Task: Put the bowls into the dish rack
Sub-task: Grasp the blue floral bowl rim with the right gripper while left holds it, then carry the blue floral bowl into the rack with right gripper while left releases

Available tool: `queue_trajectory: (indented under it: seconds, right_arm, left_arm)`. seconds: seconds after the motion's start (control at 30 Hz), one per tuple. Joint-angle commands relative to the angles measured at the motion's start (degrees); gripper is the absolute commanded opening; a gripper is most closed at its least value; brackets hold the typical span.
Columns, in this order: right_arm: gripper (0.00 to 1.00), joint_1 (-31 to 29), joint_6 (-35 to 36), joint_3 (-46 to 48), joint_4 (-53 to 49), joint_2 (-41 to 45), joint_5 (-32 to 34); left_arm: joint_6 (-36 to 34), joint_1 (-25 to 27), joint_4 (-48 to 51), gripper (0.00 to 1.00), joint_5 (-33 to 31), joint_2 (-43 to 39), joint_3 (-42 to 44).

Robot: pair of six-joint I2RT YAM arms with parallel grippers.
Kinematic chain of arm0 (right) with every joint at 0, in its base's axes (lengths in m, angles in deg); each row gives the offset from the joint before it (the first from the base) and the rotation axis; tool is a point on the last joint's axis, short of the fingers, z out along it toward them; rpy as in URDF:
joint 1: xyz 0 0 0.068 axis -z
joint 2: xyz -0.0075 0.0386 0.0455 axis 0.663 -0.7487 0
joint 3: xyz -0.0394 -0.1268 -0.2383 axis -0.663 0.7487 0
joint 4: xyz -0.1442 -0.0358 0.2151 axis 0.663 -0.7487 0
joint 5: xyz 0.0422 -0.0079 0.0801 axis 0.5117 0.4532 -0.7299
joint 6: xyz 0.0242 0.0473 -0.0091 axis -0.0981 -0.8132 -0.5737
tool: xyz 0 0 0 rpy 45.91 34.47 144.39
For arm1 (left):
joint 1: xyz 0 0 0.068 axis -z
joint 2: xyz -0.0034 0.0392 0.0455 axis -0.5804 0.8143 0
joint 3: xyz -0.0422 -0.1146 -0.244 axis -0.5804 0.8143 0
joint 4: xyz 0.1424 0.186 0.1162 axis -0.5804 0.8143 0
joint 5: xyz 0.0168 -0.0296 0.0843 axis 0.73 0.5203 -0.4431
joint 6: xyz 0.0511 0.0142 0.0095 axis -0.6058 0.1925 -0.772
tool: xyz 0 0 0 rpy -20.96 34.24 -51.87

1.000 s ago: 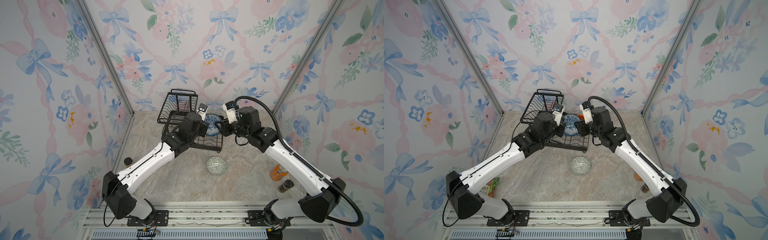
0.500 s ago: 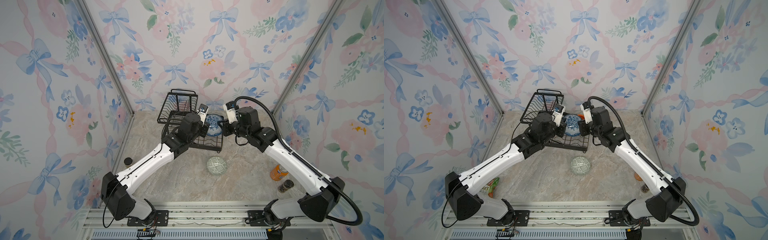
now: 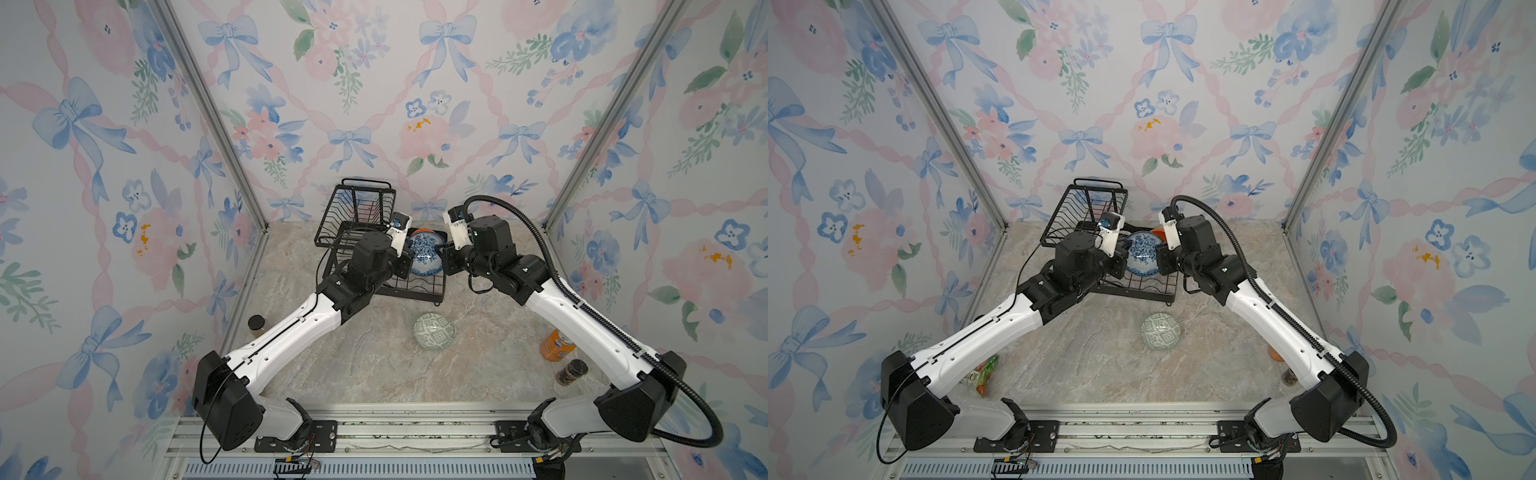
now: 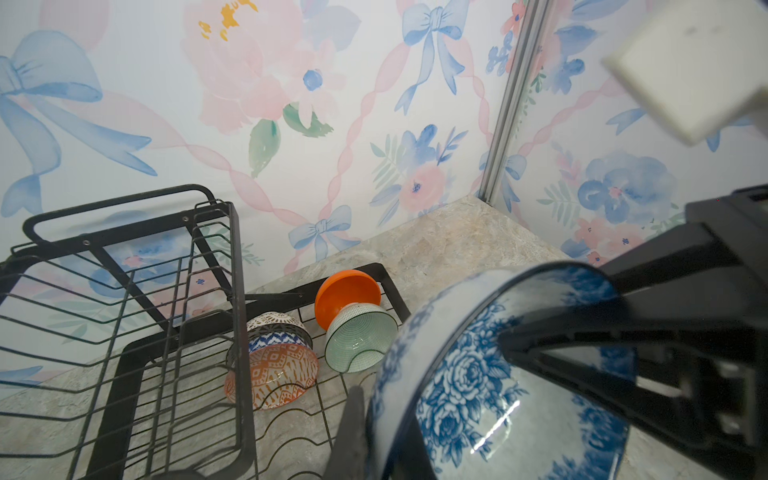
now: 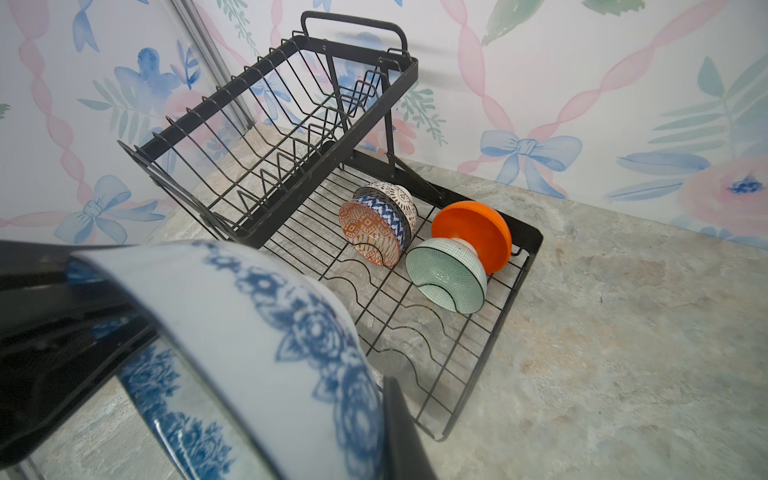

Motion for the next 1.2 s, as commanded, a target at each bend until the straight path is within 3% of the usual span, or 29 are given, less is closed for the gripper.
queue_trajectory:
  seconds: [0.0,0.1,0.33,0.63,0.87,1.17]
  right_arm:
    - [0.00,0.4,2.6,-1.6,1.3,-1.2,-3.4]
    - [0.00,0.3,2.8,-3.1,1.4,-2.9,-4.2]
    - [0.00,0.0,4.6,-3.8,2.0,-4.4,-3.7]
    - [0.00,-0.9,11.1,-1.9,5.8,-5.8,2.3]
    - [0.00,-3.0,17.5,2.9,15.4,-7.3,9.7]
    - [0.00,-4.8,23.7,7.3,25.6,-11.3,15.3]
  left_arm:
    - [0.3,-1.6,-1.9,0.02,6.7,-4.4,2.2]
    - [0.7,-2.5,-1.8,0.26,7.1,-6.2,4.3]
    - [0.4,-6.1,-0.7,0.97,7.6,-11.2,8.4]
    - [-0.2,-12.0,1.2,0.98,7.8,-17.3,15.2]
    - [1.9,-18.0,1.6,0.98,12.2,-19.7,19.2]
    - [2.9,-21.4,2.9,0.98,14.7,-21.6,22.1]
